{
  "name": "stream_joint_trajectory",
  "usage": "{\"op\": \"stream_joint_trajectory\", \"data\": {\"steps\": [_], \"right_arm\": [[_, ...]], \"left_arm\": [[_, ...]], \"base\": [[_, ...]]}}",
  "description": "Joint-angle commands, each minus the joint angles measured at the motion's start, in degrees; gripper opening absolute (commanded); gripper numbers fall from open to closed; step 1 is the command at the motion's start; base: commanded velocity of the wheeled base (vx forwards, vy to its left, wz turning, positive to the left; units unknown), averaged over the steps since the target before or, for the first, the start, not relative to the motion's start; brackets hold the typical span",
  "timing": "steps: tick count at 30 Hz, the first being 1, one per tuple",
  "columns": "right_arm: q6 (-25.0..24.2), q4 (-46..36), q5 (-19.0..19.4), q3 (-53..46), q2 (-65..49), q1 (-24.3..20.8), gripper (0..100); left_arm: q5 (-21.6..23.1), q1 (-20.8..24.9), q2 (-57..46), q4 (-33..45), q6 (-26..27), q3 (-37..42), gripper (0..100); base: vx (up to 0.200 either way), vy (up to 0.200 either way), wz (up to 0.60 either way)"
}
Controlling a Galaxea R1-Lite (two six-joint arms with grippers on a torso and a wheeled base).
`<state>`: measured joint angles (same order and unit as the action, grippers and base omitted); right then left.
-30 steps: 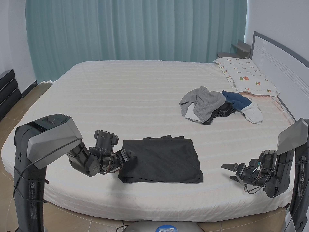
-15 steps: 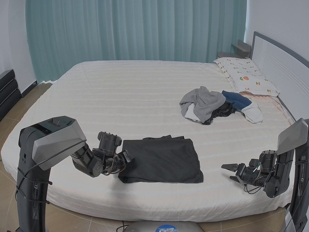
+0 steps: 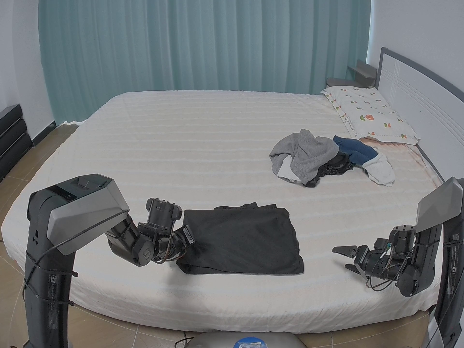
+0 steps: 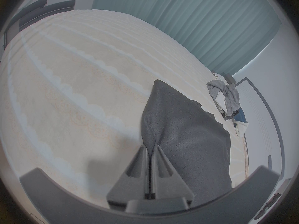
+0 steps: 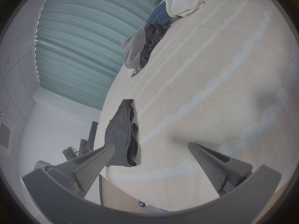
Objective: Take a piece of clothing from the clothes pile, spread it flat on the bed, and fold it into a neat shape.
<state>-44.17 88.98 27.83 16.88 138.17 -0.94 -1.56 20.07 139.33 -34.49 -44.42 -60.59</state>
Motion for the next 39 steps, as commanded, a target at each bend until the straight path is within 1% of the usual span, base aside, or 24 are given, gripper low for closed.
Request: {"op": "stream_joint_trajectory", "data": {"steps": [1, 10, 17, 39], "right_arm": [[0.0, 0.7, 0.0, 0.0, 0.1, 0.0, 100], [0.0, 0.7, 0.0, -0.1, 0.1, 0.0, 100], [0.0, 0.7, 0.0, 0.0, 0.1, 0.0, 100], [-0.7, 0.6, -0.1, 0.8, -0.4, -0.2, 100]], "left_arm": [[0.0, 0.1, -0.3, 0.0, 0.0, 0.2, 0], [0.0, 0.1, -0.4, 0.0, -0.1, 0.4, 0], [0.0, -0.4, -1.0, 0.1, -1.3, 0.8, 0], [-0.3, -0.6, -1.1, 0.2, -1.3, 1.2, 0]], "base": [[0.000, 0.000, 0.00], [0.000, 0.000, 0.00], [0.000, 0.200, 0.00], [0.000, 0.200, 0.00]]}}
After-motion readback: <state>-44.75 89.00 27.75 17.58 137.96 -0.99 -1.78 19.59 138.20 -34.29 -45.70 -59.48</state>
